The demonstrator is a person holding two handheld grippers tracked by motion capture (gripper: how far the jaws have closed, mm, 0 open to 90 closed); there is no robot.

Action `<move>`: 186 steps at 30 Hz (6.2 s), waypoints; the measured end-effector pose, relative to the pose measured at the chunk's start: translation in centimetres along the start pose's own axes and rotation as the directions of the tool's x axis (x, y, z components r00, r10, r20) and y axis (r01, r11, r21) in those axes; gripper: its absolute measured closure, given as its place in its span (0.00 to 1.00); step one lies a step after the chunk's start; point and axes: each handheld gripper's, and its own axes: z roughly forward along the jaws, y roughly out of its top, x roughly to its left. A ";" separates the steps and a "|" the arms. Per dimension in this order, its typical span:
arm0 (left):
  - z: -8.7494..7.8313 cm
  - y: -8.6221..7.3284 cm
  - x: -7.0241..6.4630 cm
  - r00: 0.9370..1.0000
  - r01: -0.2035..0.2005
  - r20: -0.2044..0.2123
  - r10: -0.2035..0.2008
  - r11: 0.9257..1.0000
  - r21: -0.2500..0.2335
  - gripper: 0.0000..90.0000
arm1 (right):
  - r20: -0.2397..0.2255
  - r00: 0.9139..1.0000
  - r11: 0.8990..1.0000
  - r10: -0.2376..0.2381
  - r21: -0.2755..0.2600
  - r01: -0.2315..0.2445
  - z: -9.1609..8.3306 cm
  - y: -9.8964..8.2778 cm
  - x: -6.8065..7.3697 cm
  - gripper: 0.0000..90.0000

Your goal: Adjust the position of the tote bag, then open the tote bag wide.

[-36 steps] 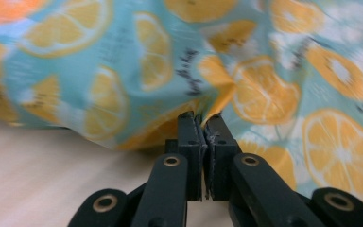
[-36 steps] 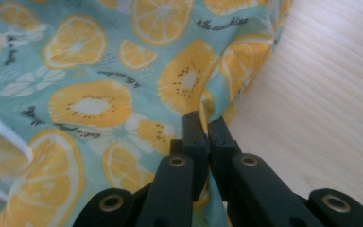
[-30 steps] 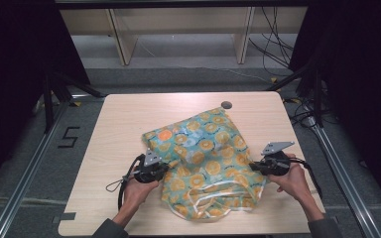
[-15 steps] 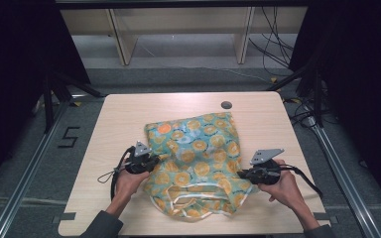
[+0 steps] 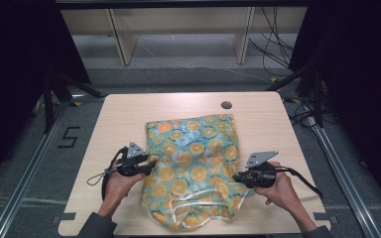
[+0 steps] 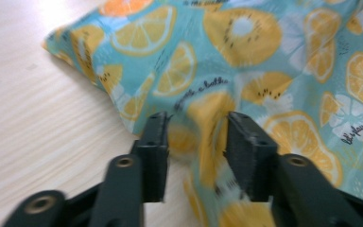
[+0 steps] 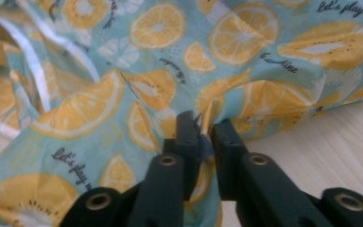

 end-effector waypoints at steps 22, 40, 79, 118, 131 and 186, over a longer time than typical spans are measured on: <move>-5.1 -1.8 -9.2 0.955 -0.128 0.276 0.105 0.990 0.065 0.26 | 0.058 0.984 0.986 0.167 -0.028 -0.166 -1.9 0.1 -1.1 0.46; -3.3 -4.1 -9.4 0.897 -0.295 0.359 0.258 0.954 0.051 0.38 | 0.051 0.988 0.989 0.148 -0.035 -0.146 -1.3 -0.2 -1.6 0.46; 0.8 4.2 -0.9 0.977 -0.078 0.189 0.095 0.992 -0.094 0.99 | -0.110 0.993 0.999 0.047 -0.008 -0.048 -0.7 3.0 4.2 0.37; -3.9 3.9 -9.1 0.915 -0.270 0.281 0.289 0.957 -0.105 0.69 | 0.095 0.993 0.997 0.069 -0.044 -0.065 4.7 7.6 -4.9 1.00; 0.2 1.7 -7.9 0.948 -0.313 0.093 0.305 0.947 0.076 0.64 | 0.084 0.995 0.999 0.052 -0.019 -0.050 4.8 7.5 -4.9 1.00; 2.6 5.8 0.8 0.982 -0.149 0.128 0.142 0.988 0.046 0.79 | 0.096 0.995 0.998 -0.015 -0.056 0.021 3.2 12.5 -3.0 1.00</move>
